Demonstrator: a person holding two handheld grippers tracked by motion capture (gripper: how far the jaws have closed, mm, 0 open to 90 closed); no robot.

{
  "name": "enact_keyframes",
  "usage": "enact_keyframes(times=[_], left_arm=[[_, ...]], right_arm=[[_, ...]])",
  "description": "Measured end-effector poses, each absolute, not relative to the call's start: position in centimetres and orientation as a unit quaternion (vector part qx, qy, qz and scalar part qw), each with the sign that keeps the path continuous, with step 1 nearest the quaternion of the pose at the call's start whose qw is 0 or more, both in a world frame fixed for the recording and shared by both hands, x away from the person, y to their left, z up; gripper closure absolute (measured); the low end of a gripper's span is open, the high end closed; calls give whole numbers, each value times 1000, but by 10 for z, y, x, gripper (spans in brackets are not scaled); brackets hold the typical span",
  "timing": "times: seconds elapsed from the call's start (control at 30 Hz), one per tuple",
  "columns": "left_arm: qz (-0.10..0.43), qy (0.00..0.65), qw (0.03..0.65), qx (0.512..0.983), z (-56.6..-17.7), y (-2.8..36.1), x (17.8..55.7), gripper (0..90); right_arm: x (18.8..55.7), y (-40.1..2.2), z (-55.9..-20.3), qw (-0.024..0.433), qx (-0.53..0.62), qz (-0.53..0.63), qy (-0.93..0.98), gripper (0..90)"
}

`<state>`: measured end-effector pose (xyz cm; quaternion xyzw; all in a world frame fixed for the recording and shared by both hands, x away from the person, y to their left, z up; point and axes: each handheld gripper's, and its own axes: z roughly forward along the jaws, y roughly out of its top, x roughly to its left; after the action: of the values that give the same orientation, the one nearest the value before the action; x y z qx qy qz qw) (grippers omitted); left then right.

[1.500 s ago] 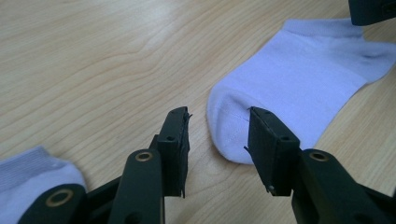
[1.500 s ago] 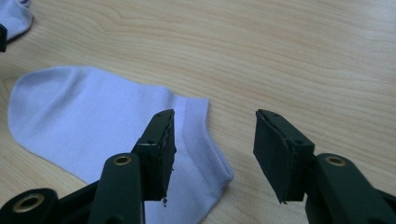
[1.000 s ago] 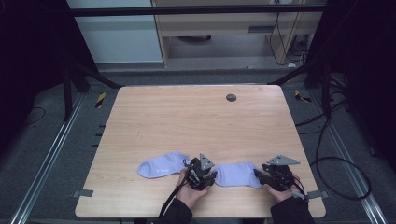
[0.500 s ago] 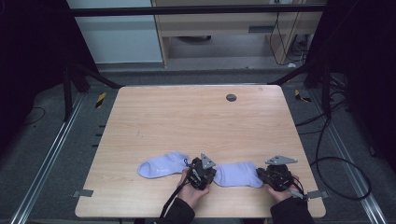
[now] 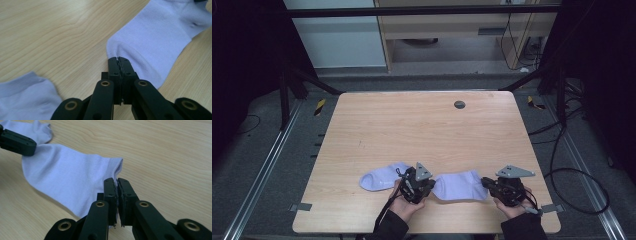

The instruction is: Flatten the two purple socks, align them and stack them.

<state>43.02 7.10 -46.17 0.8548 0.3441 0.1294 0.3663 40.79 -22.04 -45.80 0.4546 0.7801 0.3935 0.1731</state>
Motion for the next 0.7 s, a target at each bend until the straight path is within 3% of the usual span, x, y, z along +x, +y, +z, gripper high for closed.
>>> enact_keyframes(times=[0.37,0.7], left_arm=[[148,338,360,857,-447,107,417,885],[148,342,340,864,-460,138,405,885]], right_arm=[[405,-197,-453,162,436,411,785,862],[401,-161,-464,130,412,405,806,861]])
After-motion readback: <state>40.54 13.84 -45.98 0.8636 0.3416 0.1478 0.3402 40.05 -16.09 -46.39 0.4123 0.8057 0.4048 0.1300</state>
